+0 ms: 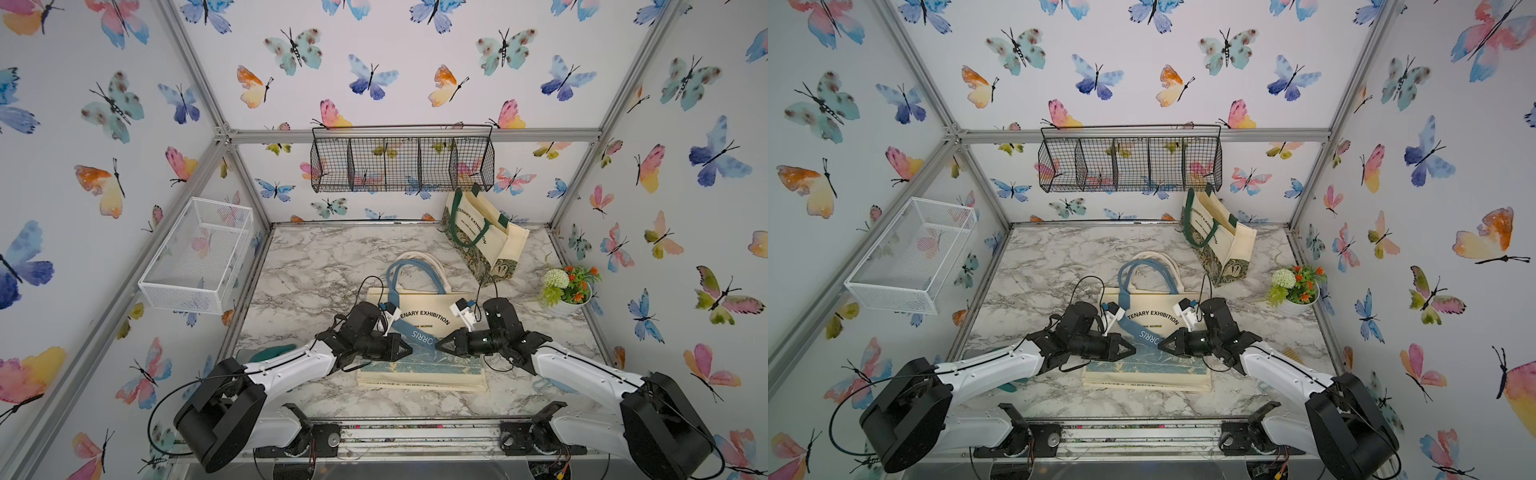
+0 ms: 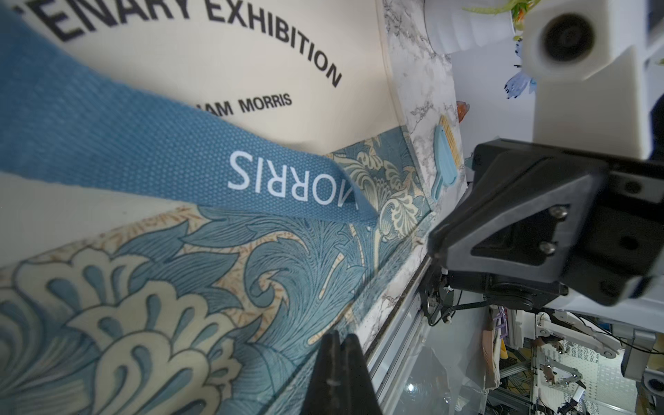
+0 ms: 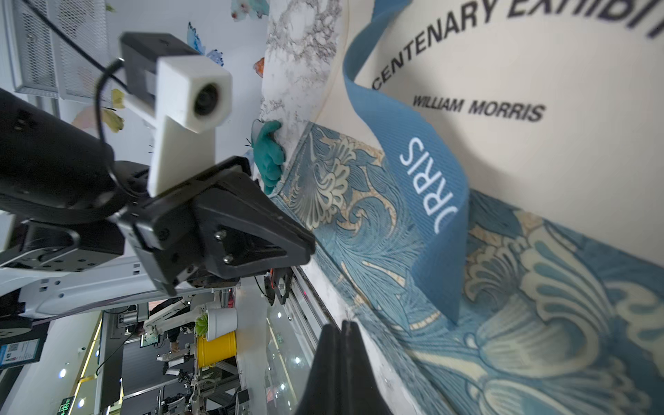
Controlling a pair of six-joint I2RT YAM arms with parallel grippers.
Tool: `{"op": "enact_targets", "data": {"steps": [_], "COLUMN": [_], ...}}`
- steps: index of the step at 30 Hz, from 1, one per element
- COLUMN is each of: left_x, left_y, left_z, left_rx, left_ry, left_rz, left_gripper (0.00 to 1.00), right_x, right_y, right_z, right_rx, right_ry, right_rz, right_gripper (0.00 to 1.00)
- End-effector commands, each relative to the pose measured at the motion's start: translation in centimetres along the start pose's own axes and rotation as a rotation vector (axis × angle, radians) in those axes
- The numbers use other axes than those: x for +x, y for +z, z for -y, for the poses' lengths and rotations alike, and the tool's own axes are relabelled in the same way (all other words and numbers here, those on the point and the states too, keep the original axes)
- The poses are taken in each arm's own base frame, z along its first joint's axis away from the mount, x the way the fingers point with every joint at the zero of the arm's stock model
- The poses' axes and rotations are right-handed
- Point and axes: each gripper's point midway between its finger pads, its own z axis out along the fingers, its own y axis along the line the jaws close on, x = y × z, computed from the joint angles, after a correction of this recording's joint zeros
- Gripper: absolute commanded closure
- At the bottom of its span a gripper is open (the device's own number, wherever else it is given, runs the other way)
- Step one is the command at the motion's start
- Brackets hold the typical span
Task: Put away the canvas bag
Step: Adjust the canvas bag at the center of the board.
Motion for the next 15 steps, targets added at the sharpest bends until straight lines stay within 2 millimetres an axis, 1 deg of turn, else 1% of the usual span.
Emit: {"op": "enact_targets", "data": {"steps": [1,2,4,6,8,11,15], "left_x": [-1.0,-1.1,-1.0,-0.7,0.2,2.4,5.5], "left_y": [0.3,0.4,1.0,1.7,2.5,3.7,4.3], "left_z": [1.6,1.7,1.0,-0.1,-1.4,-4.2,-8.2], "left_rx": [0.06,0.06,0.045,0.025,0.014,-0.018,-0.077], "left_ry": [0.026,0.03,0.032,0.023,0.007,-0.039,-0.108], "left_rz": [0.013,0.014,0.005,-0.009,-0.032,-0.074,-0.11], "left_gripper": [1.0,1.0,1.0,1.0,1.0,1.0,1.0], "right_x": [-0.8,-0.7,-0.5,0.3,1.6,4.2,7.1], "right_y": [0.9,1.2,1.8,2.5,3.4,4.3,4.3], "right_z": [-1.6,-1.4,-0.4,1.3,3.4,6.3,9.5], "right_rx": [-0.055,-0.055,-0.04,-0.021,-0.003,0.01,0.064], "right_ry": [-0.021,-0.019,-0.012,0.001,0.023,0.081,0.133], "right_rz": [0.005,0.004,0.002,-0.013,-0.052,-0.1,-0.133], "right_gripper": [0.99,0.99,0.99,0.99,0.99,0.99,0.99]}}
